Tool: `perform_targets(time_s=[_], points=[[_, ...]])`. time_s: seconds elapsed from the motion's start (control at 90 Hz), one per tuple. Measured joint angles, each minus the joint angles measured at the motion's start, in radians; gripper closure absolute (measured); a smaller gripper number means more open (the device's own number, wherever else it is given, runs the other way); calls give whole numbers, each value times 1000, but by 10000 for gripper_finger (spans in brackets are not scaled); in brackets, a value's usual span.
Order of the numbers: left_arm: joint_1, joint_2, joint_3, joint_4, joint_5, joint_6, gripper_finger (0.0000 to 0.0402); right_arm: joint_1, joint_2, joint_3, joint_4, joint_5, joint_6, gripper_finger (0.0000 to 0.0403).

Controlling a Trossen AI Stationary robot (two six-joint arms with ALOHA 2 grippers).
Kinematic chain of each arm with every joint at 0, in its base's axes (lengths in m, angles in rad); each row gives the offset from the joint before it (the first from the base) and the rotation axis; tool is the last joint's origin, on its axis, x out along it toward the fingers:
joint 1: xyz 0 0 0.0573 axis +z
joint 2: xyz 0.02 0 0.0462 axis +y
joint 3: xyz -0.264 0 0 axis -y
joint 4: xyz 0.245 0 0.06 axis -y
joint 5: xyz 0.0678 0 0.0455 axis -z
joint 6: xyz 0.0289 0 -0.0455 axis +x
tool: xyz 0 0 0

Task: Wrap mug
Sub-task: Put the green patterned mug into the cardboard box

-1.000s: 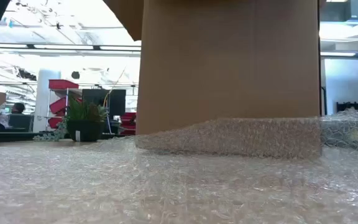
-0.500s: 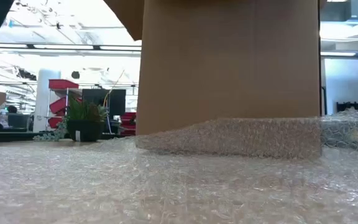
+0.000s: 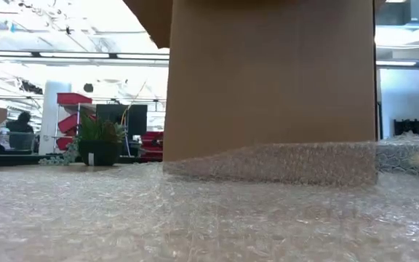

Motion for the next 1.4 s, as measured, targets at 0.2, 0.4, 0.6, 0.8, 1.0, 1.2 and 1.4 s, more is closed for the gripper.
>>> perform_targets(time_s=[0.2, 0.4, 0.6, 0.8, 1.0, 1.2, 1.4], points=[[52, 60, -18, 161, -80, 51, 401, -21, 0, 0, 7, -65, -68, 373], [132, 108, -18, 211, -210, 66, 401, -9, 0, -2, 8, -132, -151, 373], [215, 163, -18, 80, -95, -53, 401, 37, 1, -75, 40, -244, -276, 373], [260, 180, -18, 29, 59, -126, 401, -6, 5, -190, 184, -308, -369, 373], [278, 128, 9, 25, 155, -158, 401, -100, 104, -229, 217, -367, -452, 373], [301, 8, 24, -28, 215, -189, 401, -144, 224, -229, 279, -378, -573, 373], [279, -144, 24, -149, 307, -326, 402, -197, 334, -229, 334, -449, -676, 373]])
